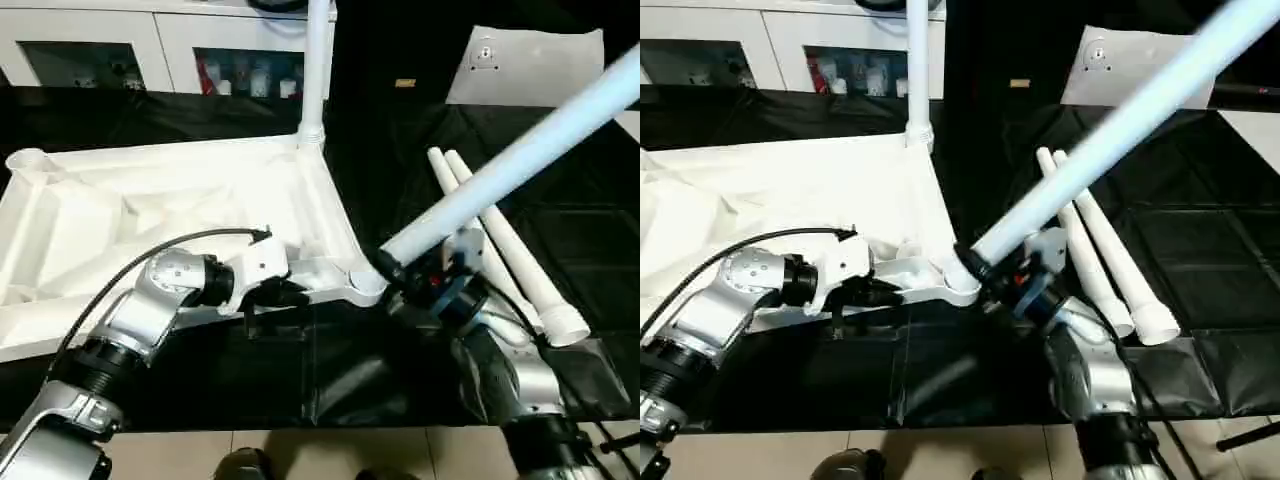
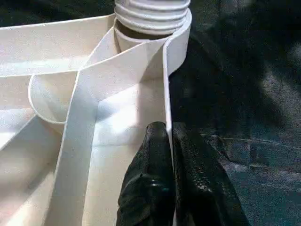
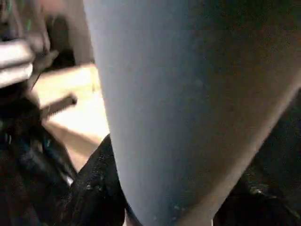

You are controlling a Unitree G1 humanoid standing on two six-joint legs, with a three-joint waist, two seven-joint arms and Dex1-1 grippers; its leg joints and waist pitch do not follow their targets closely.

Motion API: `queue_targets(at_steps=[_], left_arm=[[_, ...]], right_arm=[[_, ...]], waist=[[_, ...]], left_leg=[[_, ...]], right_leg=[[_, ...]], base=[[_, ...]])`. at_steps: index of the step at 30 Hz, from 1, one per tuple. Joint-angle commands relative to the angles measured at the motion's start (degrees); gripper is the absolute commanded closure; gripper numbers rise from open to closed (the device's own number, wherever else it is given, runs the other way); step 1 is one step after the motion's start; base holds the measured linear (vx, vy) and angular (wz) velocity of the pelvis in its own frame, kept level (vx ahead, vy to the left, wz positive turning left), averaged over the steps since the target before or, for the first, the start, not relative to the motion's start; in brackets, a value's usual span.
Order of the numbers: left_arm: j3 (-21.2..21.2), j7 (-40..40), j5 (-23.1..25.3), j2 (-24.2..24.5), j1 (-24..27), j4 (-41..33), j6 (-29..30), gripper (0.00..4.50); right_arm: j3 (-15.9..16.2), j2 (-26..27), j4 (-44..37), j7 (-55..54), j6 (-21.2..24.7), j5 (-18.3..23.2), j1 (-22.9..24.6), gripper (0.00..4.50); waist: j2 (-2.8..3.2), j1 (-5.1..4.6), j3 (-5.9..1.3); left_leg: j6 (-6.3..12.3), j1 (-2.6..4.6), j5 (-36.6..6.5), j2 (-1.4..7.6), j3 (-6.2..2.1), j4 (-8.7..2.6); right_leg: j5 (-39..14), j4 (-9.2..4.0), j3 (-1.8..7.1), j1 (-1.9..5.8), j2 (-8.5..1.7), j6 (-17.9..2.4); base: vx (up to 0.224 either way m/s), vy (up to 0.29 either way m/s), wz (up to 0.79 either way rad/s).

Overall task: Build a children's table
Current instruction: Insert table leg to table base

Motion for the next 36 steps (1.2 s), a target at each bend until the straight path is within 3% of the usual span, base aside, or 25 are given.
queue_targets(at_steps=[1, 4, 5, 7, 8, 10, 14, 19, 24, 28, 36], left_arm=[[1.2, 2.0, 1.3, 0.6, 0.0, 0.7, -0.6, 4.5], [1.2, 2.3, 1.7, 0.6, 0.2, 0.6, -0.7, 4.5], [1.2, 2.4, 1.7, 0.6, 0.2, 0.5, -0.6, 4.5], [1.2, 2.6, 1.7, 0.5, 0.4, 0.1, -0.4, 4.5], [1.3, 2.7, 1.6, 0.5, 0.5, -0.2, -0.2, 4.5], [1.3, 2.6, 1.5, 0.6, 0.7, -0.5, -0.1, 4.5], [1.1, 0.8, 1.3, 1.1, 1.1, -1.1, -0.7, 4.5], [-1.2, -4.4, 1.2, 1.4, -0.6, -0.1, -3.4, 4.5], [-3.6, -8.8, 2.5, 1.4, -4.4, 3.9, -7.2, 4.5], [-4.7, -10.4, 4.1, 1.6, -6.6, 7.5, -9.8, 4.5], [-4.6, -12.1, 5.4, 1.6, -9.5, 13.4, -13.3, 4.5]], right_arm=[[3.7, -3.0, 3.8, 2.1, 1.3, -6.1, 4.4, 2.59], [5.5, -3.5, 3.5, 3.6, 0.9, -6.8, 4.3, 2.59], [5.6, -3.4, 3.7, 4.0, 1.2, -6.6, 4.1, 2.59], [5.8, -3.3, 4.3, 4.9, 1.6, -6.1, 3.3, 2.59], [5.9, -3.2, 4.7, 5.5, 2.0, -5.5, 2.6, 2.59], [6.1, -3.1, 5.3, 6.0, 2.4, -4.8, 1.8, 2.59], [6.4, -2.8, 6.7, 9.6, 5.3, -1.6, -0.9, 2.59], [8.3, -3.4, 9.9, 15.8, 6.5, -1.7, -3.6, 2.59], [11.9, -4.7, 11.1, 21.6, 6.7, -2.8, -4.9, 2.59], [13.7, -5.3, 10.4, 24.5, 7.0, -3.1, -4.4, 2.59], [13.9, -4.8, 11.4, 26.2, 6.3, -3.7, -4.4, 2.59]], waist=[[0.44, -0.7, -3.2], [0.24, -0.69, -3.16], [-0.35, -0.8, -3.14], [-0.17, -0.72, -3.13], [-0.75, -0.83, -3.08], [-0.53, -0.8, -3.01], [-0.78, -1.09, -2.95], [-0.96, -1.15, -2.95], [-1.06, -1.01, -3.16], [-1.07, -0.9, -3.13], [-1.18, -0.78, -3.21]], left_leg=[[-0.65, 1.93, -18.4, 4.01, -1.62, -4.78], [0.07, 1.89, -17.8, 4.01, -1.61, -4.72], [0.37, 1.83, -17.7, 4.01, -1.52, -4.73], [0.83, 1.79, -17.3, 4.04, -1.57, -4.71], [1.13, 1.7, -16.9, 4.04, -1.56, -4.69], [1.39, 1.76, -16.6, 4.03, -1.51, -4.66], [1.31, 1.72, -17.3, 4.04, -1.64, -4.81], [1.72, 1.73, -15.7, 3.98, -1.45, -4.68], [2.76, 1.83, -13.0, 3.95, -1.26, -4.53], [1.99, 2.03, -15.2, 4.1, -1.35, -4.7], [0.26, 2.2, -18.1, 4.32, -1.52, -5.06]], right_leg=[[-15.8, -4.91, 3.06, 0.73, -5.22, -10.2], [-15.8, -4.92, 3.14, 0.74, -5.29, -10.0], [-16.1, -5.0, 3.13, 0.75, -5.22, -10.0], [-16.7, -4.99, 3.15, 0.73, -5.32, -9.8], [-16.9, -4.94, 3.1, 0.77, -5.29, -9.7], [-17.5, -5.03, 3.13, 0.63, -5.35, -9.7], [-18.8, -5.11, 3.09, 0.7, -5.31, -9.4], [-15.8, -4.93, 3.14, 0.65, -5.24, -9.9], [-8.3, -4.31, 2.95, 0.98, -4.94, -11.5], [-11.2, -4.61, 2.95, 0.96, -5.2, -11.5], [-13.3, -4.78, 3.04, 0.81, -5.43, -11.6]], base=[[0.0, 0.0, 0.0], [0.0, 0.0, 0.0], [0.0, 0.0, 0.0], [0.0, 0.0, 0.0], [0.0, 0.0, 0.0], [0.0, 0.0, 0.0], [0.0, 0.0, 0.0], [0.0, 0.0, 0.0], [0.0, 0.0, 0.0], [0.0, 0.0, 0.0], [0.0, 0.0, 0.0]])
